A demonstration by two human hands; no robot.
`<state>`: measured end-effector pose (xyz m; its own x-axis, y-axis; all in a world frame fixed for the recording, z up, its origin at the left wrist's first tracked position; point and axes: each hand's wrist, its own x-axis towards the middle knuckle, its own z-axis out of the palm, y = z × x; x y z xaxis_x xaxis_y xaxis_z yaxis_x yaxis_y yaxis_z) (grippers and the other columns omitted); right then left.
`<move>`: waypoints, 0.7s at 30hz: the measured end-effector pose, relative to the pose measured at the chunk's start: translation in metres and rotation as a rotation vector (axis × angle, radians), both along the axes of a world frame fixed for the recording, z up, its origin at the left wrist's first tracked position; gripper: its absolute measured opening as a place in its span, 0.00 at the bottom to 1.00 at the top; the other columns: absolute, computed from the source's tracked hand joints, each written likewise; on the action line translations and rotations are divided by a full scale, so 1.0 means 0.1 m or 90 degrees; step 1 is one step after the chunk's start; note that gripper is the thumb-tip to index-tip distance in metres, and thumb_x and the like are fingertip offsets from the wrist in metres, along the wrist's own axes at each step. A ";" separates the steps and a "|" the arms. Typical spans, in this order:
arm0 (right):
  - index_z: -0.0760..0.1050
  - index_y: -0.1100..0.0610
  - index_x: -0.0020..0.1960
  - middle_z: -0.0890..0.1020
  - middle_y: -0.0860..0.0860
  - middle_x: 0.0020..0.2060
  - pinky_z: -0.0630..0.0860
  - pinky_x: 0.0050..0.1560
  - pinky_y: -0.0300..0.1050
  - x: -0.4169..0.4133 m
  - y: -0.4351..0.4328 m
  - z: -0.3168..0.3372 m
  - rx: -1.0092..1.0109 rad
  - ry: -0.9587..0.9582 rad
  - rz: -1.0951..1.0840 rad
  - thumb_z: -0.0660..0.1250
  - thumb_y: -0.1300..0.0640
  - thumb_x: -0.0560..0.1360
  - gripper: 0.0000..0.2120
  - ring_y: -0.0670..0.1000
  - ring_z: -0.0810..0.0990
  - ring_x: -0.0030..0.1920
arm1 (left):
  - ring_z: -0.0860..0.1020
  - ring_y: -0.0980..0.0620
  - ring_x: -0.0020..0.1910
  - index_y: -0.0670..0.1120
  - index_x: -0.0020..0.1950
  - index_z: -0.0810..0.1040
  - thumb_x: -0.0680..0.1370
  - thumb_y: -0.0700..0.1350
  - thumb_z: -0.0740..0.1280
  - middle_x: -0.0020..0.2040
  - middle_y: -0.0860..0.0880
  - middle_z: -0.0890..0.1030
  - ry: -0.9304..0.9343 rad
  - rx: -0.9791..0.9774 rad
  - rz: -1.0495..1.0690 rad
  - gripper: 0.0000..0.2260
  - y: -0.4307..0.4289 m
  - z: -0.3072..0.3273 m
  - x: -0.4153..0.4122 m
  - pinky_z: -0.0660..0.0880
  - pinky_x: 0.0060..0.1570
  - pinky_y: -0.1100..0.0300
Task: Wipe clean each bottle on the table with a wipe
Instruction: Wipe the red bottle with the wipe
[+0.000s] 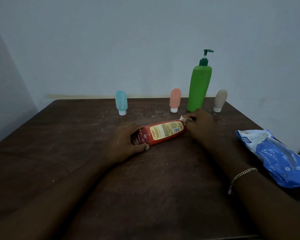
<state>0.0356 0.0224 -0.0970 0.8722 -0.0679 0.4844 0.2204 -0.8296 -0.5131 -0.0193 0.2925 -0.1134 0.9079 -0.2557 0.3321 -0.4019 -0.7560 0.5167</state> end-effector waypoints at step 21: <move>0.82 0.55 0.57 0.80 0.52 0.46 0.77 0.44 0.44 -0.13 0.09 0.02 -0.040 -0.011 0.039 0.68 0.51 0.76 0.13 0.47 0.77 0.43 | 0.70 0.62 0.55 0.49 0.74 0.70 0.73 0.55 0.76 0.66 0.51 0.76 -0.056 0.057 -0.015 0.33 -0.05 0.04 -0.05 0.65 0.44 0.76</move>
